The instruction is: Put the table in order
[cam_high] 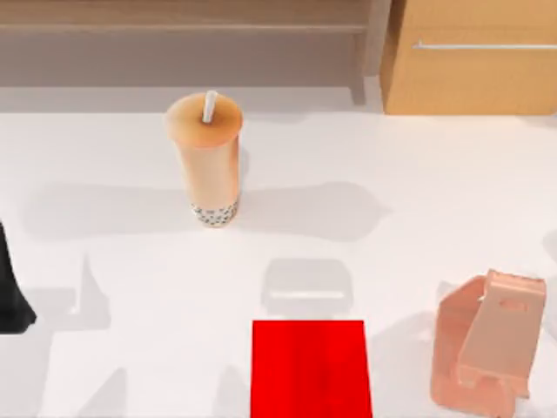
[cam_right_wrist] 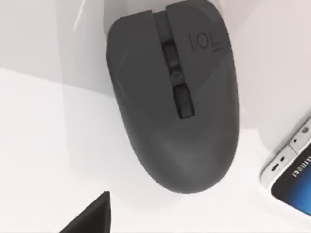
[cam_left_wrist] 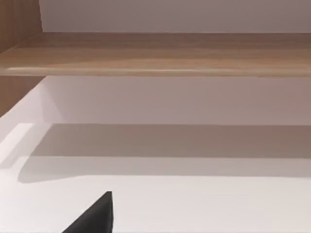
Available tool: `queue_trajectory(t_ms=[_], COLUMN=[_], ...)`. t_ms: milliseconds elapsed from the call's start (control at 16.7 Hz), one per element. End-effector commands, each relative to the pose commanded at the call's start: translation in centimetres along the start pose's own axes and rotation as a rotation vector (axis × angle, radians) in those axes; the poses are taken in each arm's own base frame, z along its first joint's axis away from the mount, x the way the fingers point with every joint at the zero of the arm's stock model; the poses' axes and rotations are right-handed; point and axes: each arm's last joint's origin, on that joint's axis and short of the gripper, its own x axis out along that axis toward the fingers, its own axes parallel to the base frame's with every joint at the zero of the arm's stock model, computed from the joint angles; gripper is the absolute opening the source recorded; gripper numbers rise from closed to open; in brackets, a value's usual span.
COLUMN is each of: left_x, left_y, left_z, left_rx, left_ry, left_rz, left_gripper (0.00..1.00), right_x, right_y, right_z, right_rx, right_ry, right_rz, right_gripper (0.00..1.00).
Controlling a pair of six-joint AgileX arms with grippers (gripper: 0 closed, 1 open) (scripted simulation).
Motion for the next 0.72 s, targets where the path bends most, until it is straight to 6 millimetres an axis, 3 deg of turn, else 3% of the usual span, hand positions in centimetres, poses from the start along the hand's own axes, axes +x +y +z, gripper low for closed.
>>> queue_trajectory(t_ms=[300, 720], left_x=[0.0, 0.0], left_y=[0.0, 0.0], left_z=[0.0, 0.0], left_rx=[0.000, 0.000], left_ry=[0.000, 0.000], left_rz=[0.000, 0.000], left_gripper=[1.00, 1.00], right_x=[0.9, 1.0], right_y=[-1.6, -1.8], right_z=[-1.1, -1.1], right_rx=[-0.220, -0.252], right_ry=[-0.079, -0.093], right_rz=[0.142, 0.159], right_gripper=[1.00, 1.00])
